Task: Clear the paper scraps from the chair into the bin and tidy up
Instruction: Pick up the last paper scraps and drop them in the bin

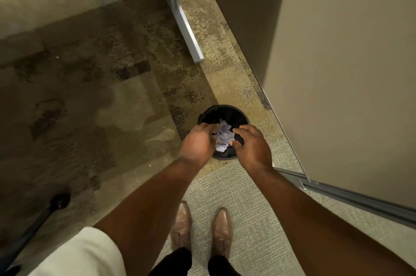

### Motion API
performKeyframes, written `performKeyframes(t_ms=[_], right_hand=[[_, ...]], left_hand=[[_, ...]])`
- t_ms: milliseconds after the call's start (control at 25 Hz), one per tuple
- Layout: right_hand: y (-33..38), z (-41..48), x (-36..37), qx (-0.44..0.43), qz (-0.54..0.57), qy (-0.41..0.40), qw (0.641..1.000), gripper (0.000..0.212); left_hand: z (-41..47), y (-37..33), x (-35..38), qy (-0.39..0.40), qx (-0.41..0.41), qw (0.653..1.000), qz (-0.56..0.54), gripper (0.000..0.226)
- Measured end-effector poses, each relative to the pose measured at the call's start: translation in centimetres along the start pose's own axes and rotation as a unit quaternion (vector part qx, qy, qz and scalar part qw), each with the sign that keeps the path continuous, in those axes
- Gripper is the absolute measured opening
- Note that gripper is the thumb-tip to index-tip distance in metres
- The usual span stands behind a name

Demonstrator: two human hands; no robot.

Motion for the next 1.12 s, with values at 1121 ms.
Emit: performKeyframes(t_ms=[1121], right_hand=[[38.1, -10.4, -21.9, -0.292, 0.021, 0.028, 0.956, 0.032]], left_hand=[[-32.9, -1.8, -37.3, -0.343, -0.206, 0.913, -0.073, 0.03]])
Point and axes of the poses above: each hand's wrist, its own z-axis towards the middle knuckle, its own x-axis out of the palm, y = z × x, the point moved 4 cm from there along z, towards the middle knuckle, and after that the axes turned 6 degrees about -x, right-handed, at the moved point
